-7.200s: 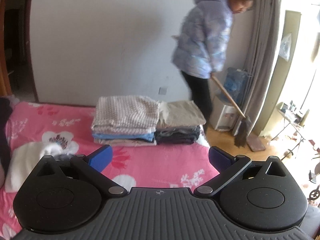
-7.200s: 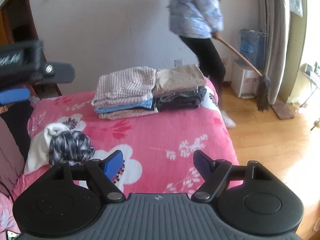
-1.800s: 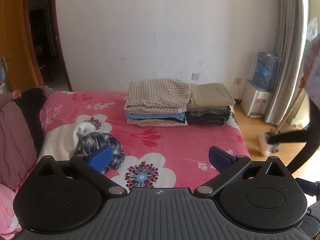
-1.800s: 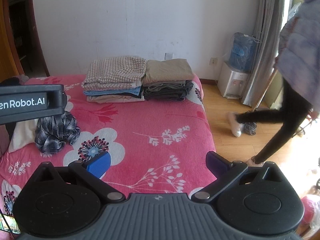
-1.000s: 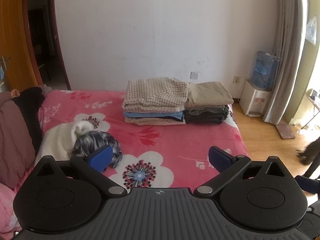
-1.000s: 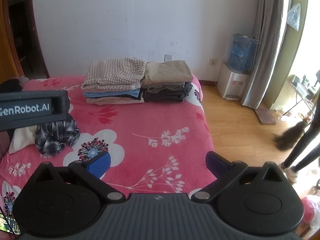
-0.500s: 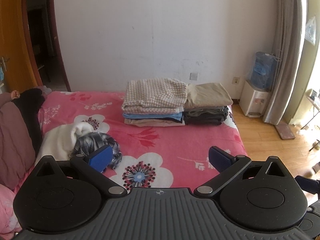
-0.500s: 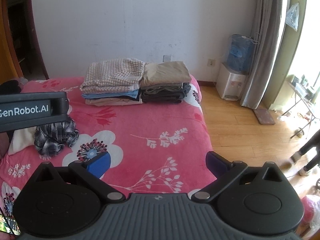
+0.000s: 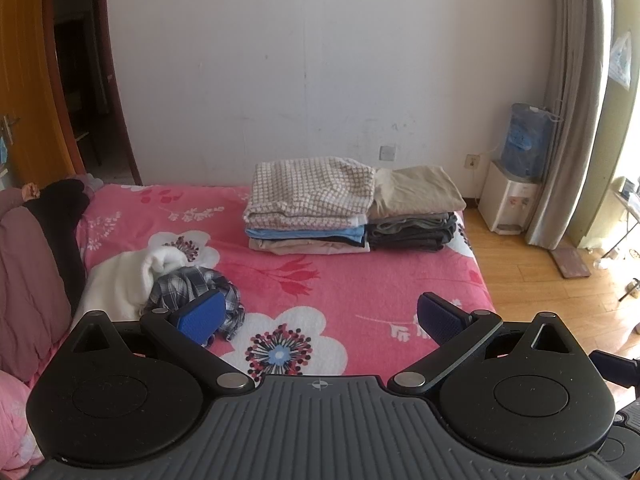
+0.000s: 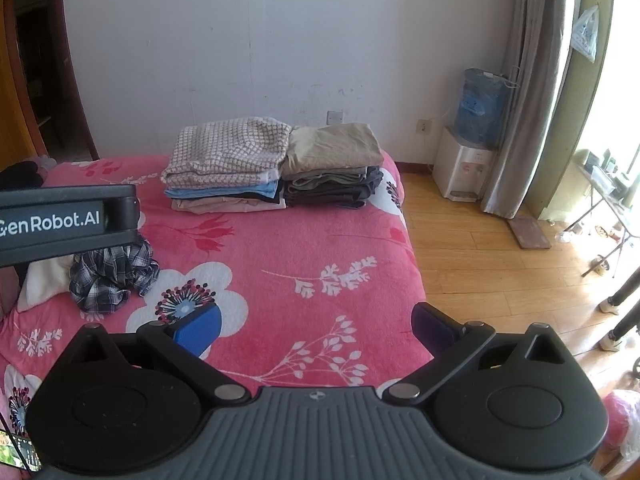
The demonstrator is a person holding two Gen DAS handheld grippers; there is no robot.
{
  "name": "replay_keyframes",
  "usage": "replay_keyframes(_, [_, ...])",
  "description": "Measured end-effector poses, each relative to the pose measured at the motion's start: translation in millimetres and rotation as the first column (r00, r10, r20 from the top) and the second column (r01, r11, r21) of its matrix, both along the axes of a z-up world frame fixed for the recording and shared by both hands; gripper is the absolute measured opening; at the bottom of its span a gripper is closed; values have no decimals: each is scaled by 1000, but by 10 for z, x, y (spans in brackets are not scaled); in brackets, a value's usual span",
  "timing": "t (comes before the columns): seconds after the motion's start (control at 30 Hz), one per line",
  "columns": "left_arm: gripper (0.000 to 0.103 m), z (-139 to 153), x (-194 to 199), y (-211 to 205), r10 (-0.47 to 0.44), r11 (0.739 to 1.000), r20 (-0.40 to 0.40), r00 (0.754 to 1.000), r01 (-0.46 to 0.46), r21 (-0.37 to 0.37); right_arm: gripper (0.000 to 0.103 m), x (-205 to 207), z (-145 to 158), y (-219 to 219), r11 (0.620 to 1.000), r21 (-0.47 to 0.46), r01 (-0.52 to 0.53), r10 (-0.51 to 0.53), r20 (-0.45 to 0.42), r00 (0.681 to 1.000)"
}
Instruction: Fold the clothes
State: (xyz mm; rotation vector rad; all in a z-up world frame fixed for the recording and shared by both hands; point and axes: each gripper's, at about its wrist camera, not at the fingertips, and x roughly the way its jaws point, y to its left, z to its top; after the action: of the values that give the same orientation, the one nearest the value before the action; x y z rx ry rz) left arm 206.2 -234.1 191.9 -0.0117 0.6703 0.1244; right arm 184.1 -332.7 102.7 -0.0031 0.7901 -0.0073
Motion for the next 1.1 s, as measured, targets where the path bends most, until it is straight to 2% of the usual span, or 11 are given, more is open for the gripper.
replay_keyframes(1.1, [103,-25,4,44,5,1000,-13,1000,-5,-4,103,15,-39,109,1000,2,-5,5,-1,1000])
